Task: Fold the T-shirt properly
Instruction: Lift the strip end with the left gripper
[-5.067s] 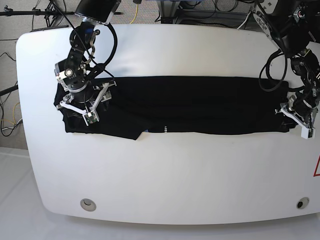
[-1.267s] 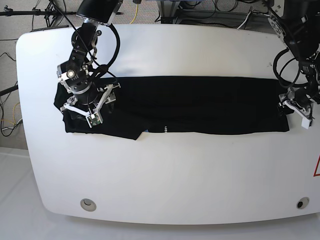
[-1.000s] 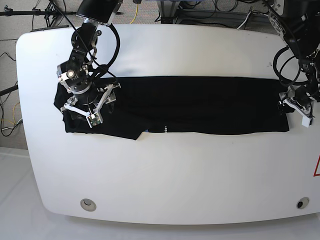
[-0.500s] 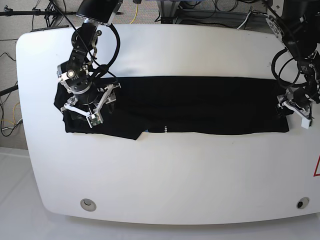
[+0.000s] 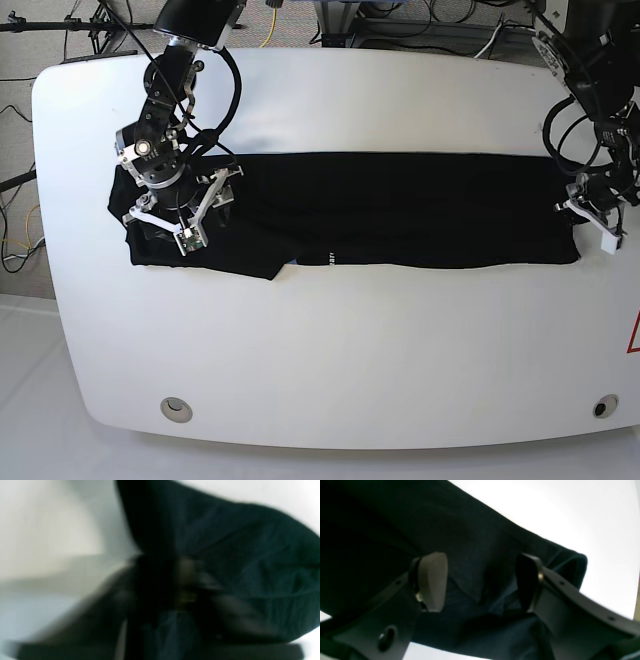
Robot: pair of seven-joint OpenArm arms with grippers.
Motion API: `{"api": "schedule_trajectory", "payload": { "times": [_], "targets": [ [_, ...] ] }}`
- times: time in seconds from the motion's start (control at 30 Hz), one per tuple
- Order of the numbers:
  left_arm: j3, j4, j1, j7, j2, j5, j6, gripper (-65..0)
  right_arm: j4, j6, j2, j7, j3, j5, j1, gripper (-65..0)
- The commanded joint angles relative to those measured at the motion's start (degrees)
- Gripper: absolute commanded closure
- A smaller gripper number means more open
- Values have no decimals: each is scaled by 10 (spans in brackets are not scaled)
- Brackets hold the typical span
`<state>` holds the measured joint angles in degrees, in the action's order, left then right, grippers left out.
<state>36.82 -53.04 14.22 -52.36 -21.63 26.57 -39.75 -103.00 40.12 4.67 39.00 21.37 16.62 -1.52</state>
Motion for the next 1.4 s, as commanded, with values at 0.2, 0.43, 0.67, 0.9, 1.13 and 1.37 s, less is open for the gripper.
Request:
{"api": "schedule_trajectory", "payload": {
  "times": [0.2,0.43,0.67,0.9,1.13,1.37],
  "targets": [
    [13,-12,10,11,-26,4,-3,0,-10,-1,0,-17,-2,-8,8,-414],
    [25,-31,15,4,-57,-2,-3,0,-16,-1,2,-22,-3,-12,7,-414],
    [41,-90,15,-24,-65,-14,-3,0,-21,-1,3,-25,-5,-16,7,-414],
    [53,-168,15,-28,-50,-49,-3,0,-25,-1,1,-23,-9,-12,8,-417],
    [45,-262,6,-46,-15,-68,-3,0,-19,-1,2,-23,-6,-14,7,-417],
    [8,-336,-6,-80,27,-50,-3,0,-9,-1,5,-20,0,-17,7,-415]
  ]
}}
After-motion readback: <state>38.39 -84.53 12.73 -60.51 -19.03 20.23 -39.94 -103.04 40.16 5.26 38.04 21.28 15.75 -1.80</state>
